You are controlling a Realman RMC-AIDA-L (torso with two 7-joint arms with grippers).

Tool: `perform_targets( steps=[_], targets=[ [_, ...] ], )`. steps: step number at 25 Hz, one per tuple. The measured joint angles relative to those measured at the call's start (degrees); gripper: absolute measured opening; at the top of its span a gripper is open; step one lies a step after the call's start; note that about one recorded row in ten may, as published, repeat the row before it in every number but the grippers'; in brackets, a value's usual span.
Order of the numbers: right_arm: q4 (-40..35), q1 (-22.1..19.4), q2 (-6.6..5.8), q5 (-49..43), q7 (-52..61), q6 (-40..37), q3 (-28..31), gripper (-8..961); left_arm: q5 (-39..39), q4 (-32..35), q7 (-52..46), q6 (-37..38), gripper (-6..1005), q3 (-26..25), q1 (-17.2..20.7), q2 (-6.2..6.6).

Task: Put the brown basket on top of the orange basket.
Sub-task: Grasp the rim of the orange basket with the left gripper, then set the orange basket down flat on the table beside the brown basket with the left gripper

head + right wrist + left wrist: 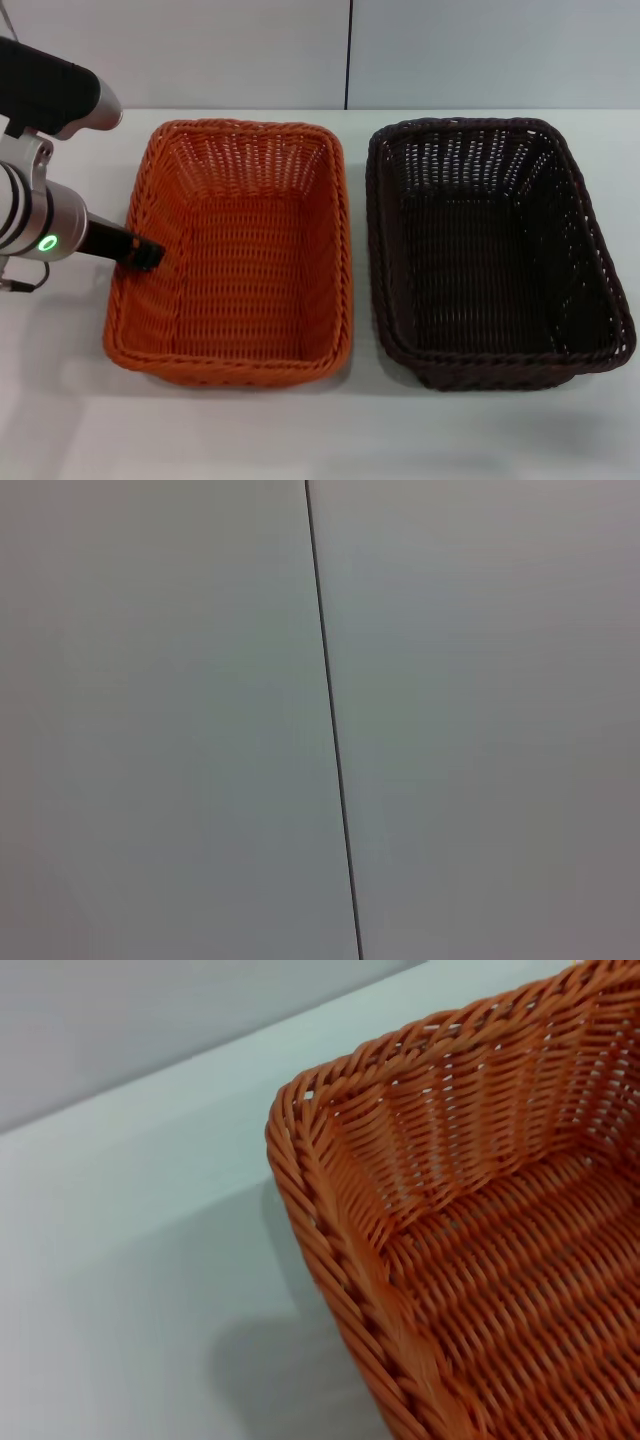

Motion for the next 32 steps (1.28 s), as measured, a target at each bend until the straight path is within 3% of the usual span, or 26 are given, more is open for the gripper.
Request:
perform_targets(
  steps=[6, 14, 20, 26, 32],
  targets=[
    [-0.3, -0.2, 0.05, -0.2, 0.0, 0.0, 0.0, 754, 0.6, -6.3, 11.8, -4.2, 283, -0.9, 1.3, 0.13],
    [-0.7, -0.5, 0.09, -0.2, 0.0, 0.2, 0.0, 753, 1.9, -15.3, 34.0, -9.7, 279, -7.3, 3.3, 0.19],
    [-0.8, -0.6, 0.09, -0.2, 0.0, 0.4, 0.0, 753, -2.8, -19.4, 47.3, -14.7, 258, -9.9, 3.1, 0.23],
    [-1.5, -1.0, 0.15, -0.2, 0.0, 0.8, 0.0, 753, -6.9, -21.8, 51.4, -18.2, 250, -10.2, 1.9, 0.27],
    [-2.0, -1.2, 0.18, -0.2, 0.0, 0.9, -0.2, 753, -9.2, -20.6, 55.2, -19.8, 175, -9.7, -0.7, 0.27]
  ],
)
